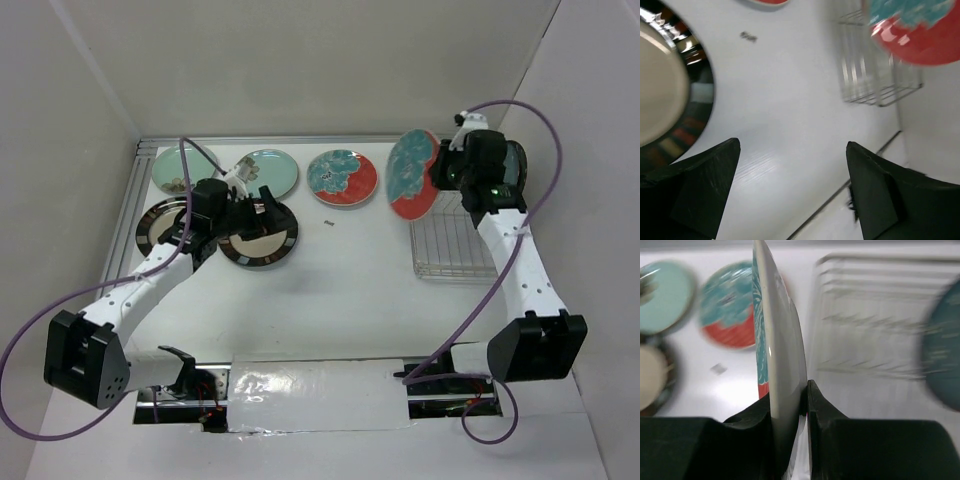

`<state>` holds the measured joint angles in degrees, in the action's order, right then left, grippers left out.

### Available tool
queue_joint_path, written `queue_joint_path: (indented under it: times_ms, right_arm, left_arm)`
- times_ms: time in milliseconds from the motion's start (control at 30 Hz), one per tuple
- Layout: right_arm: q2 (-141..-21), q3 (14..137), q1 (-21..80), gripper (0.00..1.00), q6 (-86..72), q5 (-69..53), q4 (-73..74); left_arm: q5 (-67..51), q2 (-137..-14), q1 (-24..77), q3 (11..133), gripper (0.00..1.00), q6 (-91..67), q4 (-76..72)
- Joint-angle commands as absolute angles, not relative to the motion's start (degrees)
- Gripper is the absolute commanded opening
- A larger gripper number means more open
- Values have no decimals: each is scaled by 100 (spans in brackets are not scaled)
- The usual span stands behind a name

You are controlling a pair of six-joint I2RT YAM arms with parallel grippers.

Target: Load the plates into the dish rack

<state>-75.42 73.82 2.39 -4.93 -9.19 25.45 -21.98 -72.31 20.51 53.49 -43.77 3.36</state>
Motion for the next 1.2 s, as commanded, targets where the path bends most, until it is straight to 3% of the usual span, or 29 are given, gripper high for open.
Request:
queue_joint_path:
  times_ms: [0, 100, 433, 1167]
  right_arm:
    - [-6952, 7884, -43, 0, 576, 991, 1260]
    - [-6899, 7718, -272, 0, 975, 1669, 531]
    - [-7084, 6812, -1151, 0, 1986, 1363, -1019]
    - [-8920, 6942, -1564, 1, 1899, 483, -1442]
  left_arm:
    - [-1635, -6918, 1926, 5423, 100, -3525, 1450]
    - [-1582, -6838, 1811, 5169, 100, -3306, 1564]
    - [-1811, -6847, 1687, 4878, 100, -2936, 1389]
    - [-2127, -7312, 1583, 4825, 100, -2936, 1143]
